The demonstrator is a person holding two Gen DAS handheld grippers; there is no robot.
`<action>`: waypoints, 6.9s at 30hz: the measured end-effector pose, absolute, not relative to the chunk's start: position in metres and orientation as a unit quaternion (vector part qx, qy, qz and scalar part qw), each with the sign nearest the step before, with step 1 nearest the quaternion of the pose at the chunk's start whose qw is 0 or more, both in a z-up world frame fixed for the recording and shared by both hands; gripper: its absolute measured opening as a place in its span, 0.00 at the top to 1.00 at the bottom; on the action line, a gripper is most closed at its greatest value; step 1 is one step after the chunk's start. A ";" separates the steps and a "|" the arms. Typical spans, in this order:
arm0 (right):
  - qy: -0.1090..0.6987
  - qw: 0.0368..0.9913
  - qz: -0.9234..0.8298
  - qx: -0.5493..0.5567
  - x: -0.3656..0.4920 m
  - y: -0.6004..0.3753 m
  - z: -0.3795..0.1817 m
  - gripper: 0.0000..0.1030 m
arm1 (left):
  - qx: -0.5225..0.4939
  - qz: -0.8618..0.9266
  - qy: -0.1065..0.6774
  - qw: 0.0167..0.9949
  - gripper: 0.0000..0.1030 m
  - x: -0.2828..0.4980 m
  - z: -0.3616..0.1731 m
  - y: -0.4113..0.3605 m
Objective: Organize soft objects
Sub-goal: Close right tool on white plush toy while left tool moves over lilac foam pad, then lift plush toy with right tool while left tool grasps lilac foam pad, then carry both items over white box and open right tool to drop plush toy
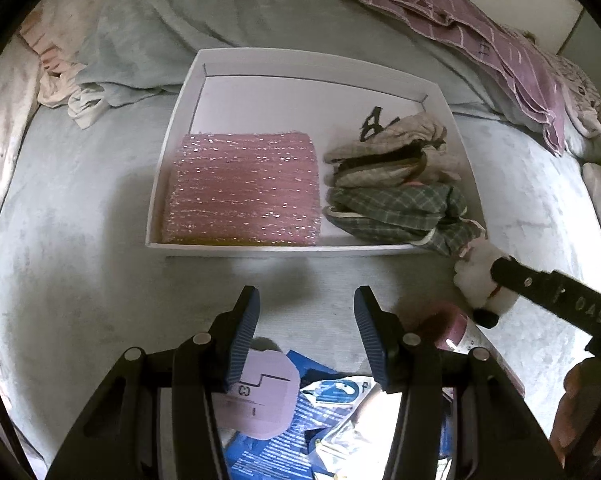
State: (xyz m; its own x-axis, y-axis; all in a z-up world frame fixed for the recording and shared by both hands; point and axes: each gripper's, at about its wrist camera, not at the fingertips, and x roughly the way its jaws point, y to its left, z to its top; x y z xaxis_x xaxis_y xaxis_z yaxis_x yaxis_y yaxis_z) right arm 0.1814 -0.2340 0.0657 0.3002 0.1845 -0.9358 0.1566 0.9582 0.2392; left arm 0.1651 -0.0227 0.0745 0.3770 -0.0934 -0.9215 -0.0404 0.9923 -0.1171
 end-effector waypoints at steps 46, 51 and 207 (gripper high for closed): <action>0.591 0.788 0.007 0.174 0.186 -0.257 0.051 0.45 | -0.068 -0.054 0.622 0.778 0.52 0.141 0.062 0.020; 0.575 0.799 0.016 0.174 0.178 -0.254 0.063 0.47 | -0.063 -0.052 0.616 0.783 0.52 0.138 0.064 0.020; 0.510 0.855 0.073 0.054 0.217 -0.108 0.070 0.95 | -0.288 -0.113 0.435 0.845 0.83 0.185 0.049 0.088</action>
